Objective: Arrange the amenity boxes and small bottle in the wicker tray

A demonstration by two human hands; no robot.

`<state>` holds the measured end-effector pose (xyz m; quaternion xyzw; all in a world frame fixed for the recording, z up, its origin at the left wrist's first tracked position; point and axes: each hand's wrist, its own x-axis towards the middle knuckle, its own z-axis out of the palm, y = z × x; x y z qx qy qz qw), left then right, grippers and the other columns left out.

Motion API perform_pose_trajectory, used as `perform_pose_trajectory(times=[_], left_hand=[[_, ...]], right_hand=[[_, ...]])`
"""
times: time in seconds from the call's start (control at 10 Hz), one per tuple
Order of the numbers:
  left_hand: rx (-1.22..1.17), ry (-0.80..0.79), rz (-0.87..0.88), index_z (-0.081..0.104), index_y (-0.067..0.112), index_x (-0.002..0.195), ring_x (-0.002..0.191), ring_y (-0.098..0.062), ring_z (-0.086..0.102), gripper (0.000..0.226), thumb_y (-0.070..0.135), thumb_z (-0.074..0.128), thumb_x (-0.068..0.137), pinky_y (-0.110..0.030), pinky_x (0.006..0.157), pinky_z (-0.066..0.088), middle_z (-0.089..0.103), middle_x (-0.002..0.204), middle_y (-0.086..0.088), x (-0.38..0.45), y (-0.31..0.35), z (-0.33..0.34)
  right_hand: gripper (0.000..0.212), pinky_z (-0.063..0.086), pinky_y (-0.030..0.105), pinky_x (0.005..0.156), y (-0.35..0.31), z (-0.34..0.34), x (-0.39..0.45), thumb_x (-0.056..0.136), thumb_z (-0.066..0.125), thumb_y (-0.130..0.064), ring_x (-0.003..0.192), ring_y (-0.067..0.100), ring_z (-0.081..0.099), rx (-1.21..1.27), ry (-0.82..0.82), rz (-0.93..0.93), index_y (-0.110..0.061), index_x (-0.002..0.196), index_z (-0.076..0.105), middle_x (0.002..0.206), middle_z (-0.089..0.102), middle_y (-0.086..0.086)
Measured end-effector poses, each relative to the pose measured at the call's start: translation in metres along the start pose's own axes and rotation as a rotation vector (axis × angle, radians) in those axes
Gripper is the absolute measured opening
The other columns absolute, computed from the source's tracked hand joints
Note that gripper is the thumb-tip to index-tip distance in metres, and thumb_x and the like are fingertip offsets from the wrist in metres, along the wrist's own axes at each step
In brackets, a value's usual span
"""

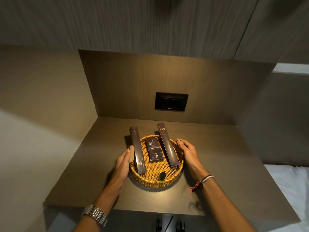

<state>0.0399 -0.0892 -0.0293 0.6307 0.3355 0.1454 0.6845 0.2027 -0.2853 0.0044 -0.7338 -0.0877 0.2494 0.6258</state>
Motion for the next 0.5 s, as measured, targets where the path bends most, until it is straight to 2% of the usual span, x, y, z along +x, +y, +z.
perform_pose_trajectory(times=[0.1,0.2,0.3,0.4,0.5], left_hand=[[0.009,-0.056,0.007,0.059,0.02,0.132,0.112,-0.024,0.066,0.048,0.047,0.034,0.101,-0.054,0.107,0.043,0.071,0.119,-0.007,0.008,0.002,0.005],[0.026,-0.087,0.009,0.059,0.02,0.133,0.113,-0.025,0.065,0.049,0.048,0.035,0.101,-0.055,0.108,0.042,0.072,0.119,-0.007,0.011,0.004,0.011],[-0.006,-0.108,0.001,0.066,0.022,0.122,0.104,-0.024,0.07,0.044,0.047,0.036,0.101,-0.054,0.105,0.045,0.076,0.107,-0.005,0.013,0.003,0.019],[-0.051,-0.142,0.0,0.067,0.025,0.118,0.1,-0.025,0.072,0.041,0.046,0.036,0.101,-0.055,0.102,0.047,0.077,0.103,-0.007,0.009,0.002,0.022],[0.025,-0.11,0.036,0.05,0.027,0.14,0.112,-0.026,0.065,0.045,0.044,0.034,0.101,-0.046,0.102,0.047,0.065,0.13,-0.008,0.001,0.009,0.024]], right_hand=[[0.036,0.05,0.029,0.086,0.007,-0.001,-0.015,0.104,0.046,-0.031,0.109,0.018,0.062,0.093,0.098,0.03,-0.015,0.134,0.056,0.124,0.063,0.007],[0.035,0.052,0.029,0.08,0.015,-0.005,-0.025,0.103,0.046,-0.034,0.102,0.018,0.066,0.147,0.158,0.038,-0.017,0.131,0.058,0.118,0.066,0.006],[0.034,0.054,0.029,0.077,0.022,-0.014,-0.032,0.103,0.047,-0.035,0.098,0.019,0.068,0.179,0.202,0.046,-0.017,0.13,0.058,0.114,0.068,0.006],[0.036,0.056,0.032,0.081,0.02,-0.018,-0.034,0.103,0.047,-0.033,0.1,0.02,0.068,0.196,0.188,0.07,-0.017,0.134,0.056,0.116,0.067,0.007],[0.051,0.053,0.037,0.094,0.011,-0.025,-0.042,0.101,0.046,-0.045,0.118,0.02,0.06,0.011,0.23,0.024,-0.022,0.146,0.045,0.14,0.056,0.009]])
